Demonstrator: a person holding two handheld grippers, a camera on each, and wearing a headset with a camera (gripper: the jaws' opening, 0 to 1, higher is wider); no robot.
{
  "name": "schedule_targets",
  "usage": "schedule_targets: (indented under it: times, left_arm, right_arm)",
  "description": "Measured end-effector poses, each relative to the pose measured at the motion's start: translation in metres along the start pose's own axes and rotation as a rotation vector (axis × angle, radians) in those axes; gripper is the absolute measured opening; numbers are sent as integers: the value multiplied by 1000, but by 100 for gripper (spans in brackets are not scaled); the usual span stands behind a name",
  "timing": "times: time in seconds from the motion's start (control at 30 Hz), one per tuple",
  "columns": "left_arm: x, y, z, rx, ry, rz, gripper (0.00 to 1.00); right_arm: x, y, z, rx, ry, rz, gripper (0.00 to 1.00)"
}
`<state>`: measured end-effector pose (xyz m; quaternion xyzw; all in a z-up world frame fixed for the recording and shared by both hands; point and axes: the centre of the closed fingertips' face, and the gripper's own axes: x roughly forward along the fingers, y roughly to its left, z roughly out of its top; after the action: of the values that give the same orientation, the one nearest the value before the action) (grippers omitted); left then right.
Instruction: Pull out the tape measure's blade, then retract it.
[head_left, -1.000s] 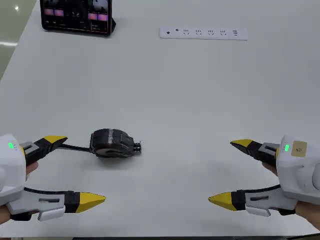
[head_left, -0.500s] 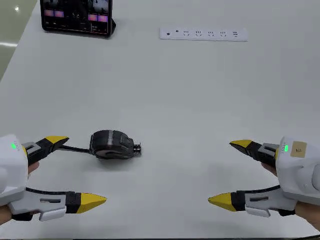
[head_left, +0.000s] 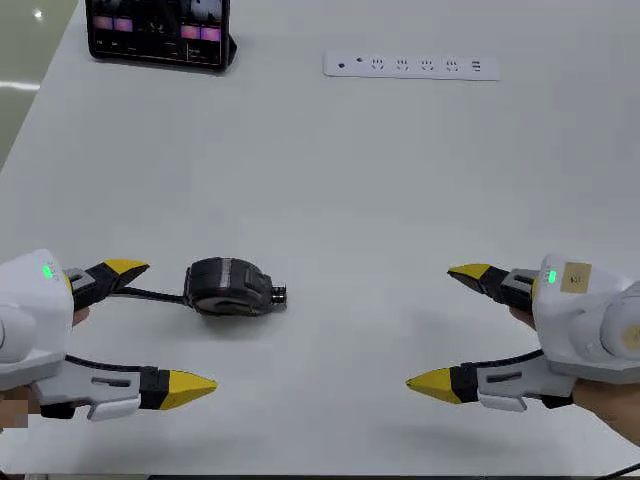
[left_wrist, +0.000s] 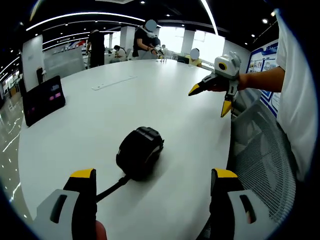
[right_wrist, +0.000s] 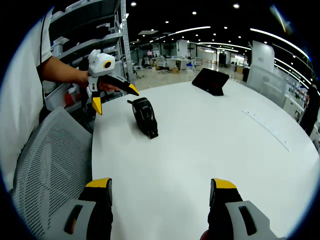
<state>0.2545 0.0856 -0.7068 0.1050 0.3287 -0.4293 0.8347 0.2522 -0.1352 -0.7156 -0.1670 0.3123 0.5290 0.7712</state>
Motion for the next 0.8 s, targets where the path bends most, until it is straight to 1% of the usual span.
schedule_targets:
  times: [0.13, 0.23, 0.37, 0.7, 0.8]
  left_arm:
    - [3, 1, 1, 9, 7, -8, 91]
    - [5, 3, 1, 26, 20, -14, 91]
    - [6, 5, 1, 39, 31, -20, 90]
    - [12, 11, 1, 87, 74, -36, 87]
    - [14, 14, 1, 102, 87, -37, 85]
  right_arm:
    - [4, -1, 2, -18, 9, 14, 78]
    - [7, -2, 3, -35, 16, 19, 78]
    - [10, -3, 5, -43, 16, 28, 78]
    - [21, -6, 10, -84, 36, 47, 77]
    - [24, -6, 11, -93, 41, 57, 77]
